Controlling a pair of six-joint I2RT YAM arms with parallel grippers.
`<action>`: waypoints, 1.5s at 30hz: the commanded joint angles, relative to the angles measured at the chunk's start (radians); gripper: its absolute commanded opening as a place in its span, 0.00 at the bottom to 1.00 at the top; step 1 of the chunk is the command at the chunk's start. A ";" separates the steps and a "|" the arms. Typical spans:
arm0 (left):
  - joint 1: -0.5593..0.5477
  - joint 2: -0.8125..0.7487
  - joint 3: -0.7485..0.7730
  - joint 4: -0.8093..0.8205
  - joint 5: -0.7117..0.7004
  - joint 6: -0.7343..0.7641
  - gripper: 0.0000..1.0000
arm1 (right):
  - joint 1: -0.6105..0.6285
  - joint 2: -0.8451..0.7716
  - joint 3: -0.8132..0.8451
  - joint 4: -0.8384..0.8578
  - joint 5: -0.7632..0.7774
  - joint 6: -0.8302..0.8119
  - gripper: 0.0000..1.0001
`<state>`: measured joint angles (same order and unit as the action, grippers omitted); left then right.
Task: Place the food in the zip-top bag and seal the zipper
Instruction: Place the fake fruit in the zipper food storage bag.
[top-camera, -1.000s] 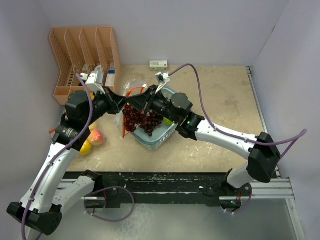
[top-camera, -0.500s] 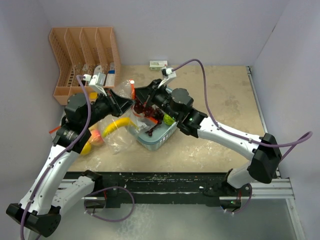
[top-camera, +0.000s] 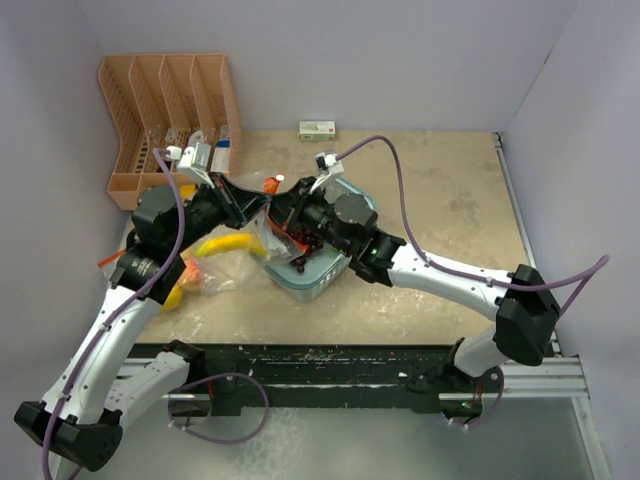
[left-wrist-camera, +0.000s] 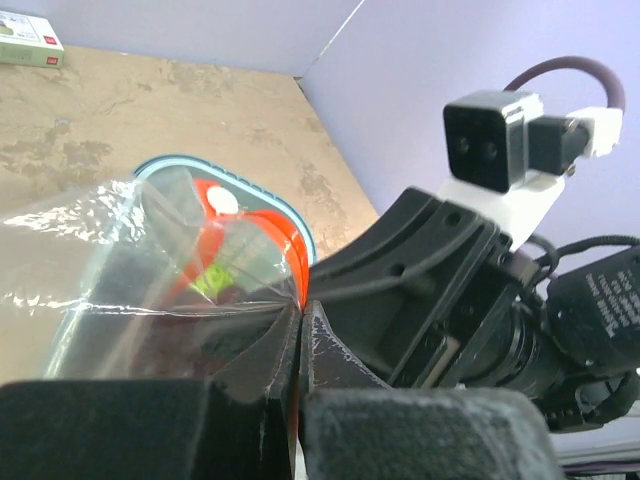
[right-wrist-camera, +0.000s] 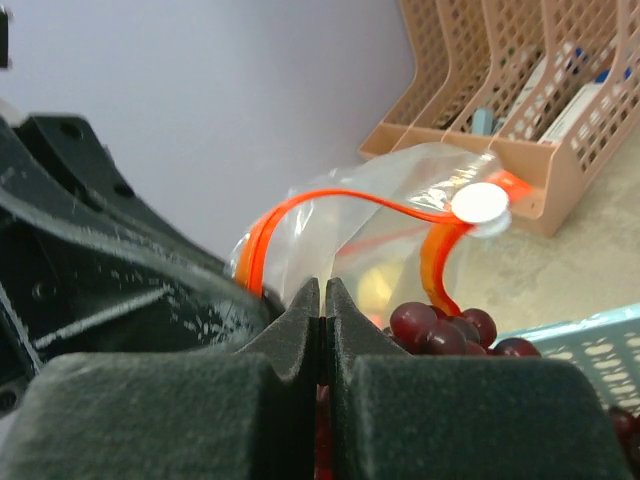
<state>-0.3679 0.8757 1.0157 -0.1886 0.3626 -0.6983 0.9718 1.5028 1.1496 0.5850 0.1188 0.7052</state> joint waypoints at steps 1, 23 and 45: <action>-0.004 0.010 0.026 0.114 0.012 -0.034 0.00 | 0.028 0.003 0.001 0.088 -0.060 0.058 0.00; -0.005 0.000 -0.130 0.120 0.015 -0.047 0.00 | 0.030 0.028 0.007 -0.013 -0.080 0.058 0.42; -0.002 -0.071 -0.135 -0.004 -0.103 0.026 0.00 | 0.016 -0.233 -0.183 -0.215 0.069 0.029 0.78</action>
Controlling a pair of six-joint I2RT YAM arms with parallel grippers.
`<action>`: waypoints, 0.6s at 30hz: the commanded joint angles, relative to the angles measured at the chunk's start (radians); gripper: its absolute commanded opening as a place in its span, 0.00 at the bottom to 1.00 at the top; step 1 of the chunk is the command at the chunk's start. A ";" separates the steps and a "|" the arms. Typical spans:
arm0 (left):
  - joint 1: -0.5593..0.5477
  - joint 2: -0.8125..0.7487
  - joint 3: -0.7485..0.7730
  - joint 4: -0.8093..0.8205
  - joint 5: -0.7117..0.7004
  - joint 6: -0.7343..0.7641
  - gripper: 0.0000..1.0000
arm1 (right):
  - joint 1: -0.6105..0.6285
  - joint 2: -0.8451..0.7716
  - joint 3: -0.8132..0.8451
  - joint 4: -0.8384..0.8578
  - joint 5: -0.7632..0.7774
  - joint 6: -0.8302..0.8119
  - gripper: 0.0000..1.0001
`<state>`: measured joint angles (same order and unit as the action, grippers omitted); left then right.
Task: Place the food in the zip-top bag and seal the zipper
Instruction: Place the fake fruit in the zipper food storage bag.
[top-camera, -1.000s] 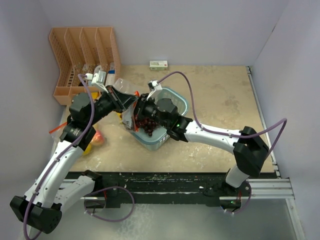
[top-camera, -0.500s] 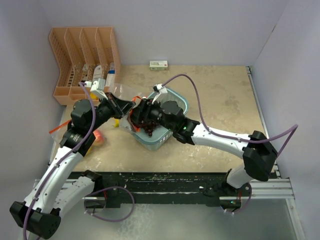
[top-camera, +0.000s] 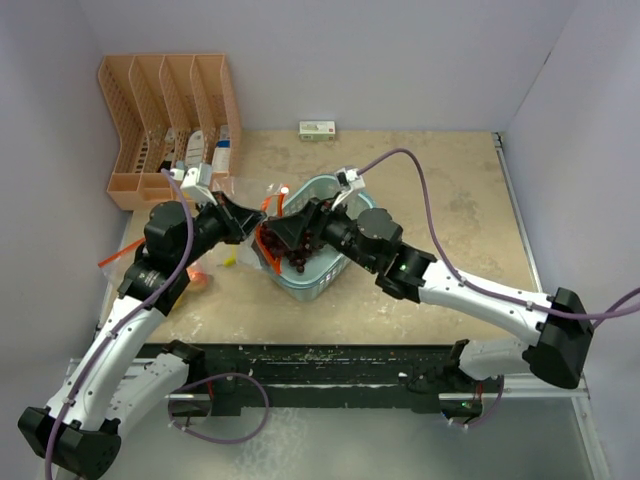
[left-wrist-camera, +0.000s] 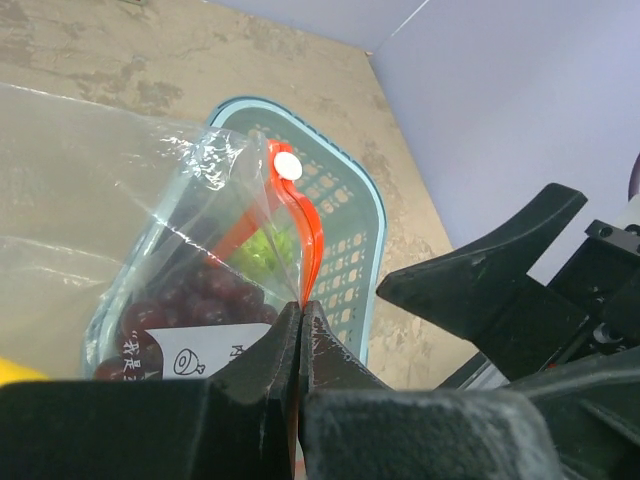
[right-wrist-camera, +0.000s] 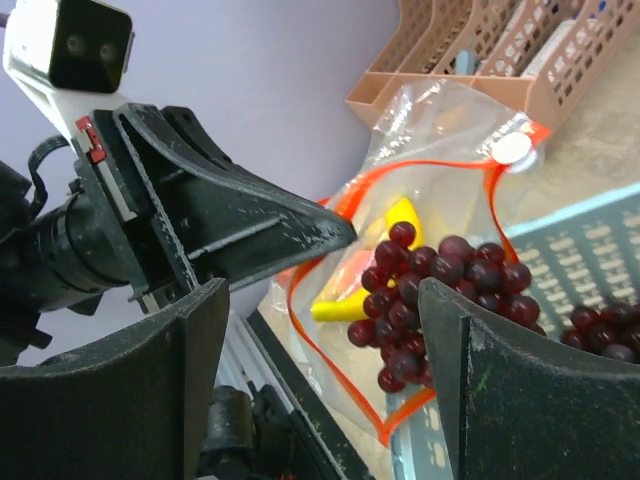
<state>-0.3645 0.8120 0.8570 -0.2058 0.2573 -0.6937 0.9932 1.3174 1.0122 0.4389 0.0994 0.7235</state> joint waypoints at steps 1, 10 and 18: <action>-0.006 -0.011 0.027 0.011 0.000 0.022 0.00 | -0.014 -0.057 -0.064 -0.080 0.093 0.026 0.77; -0.006 -0.020 0.057 0.000 -0.003 0.027 0.00 | -0.111 0.012 -0.104 -0.100 -0.029 0.087 0.77; -0.007 -0.023 0.062 -0.001 -0.001 0.026 0.00 | -0.168 0.142 -0.132 0.175 -0.282 0.114 0.81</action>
<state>-0.3672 0.8051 0.8696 -0.2287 0.2569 -0.6868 0.8520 1.4216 0.8909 0.4229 -0.0265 0.8017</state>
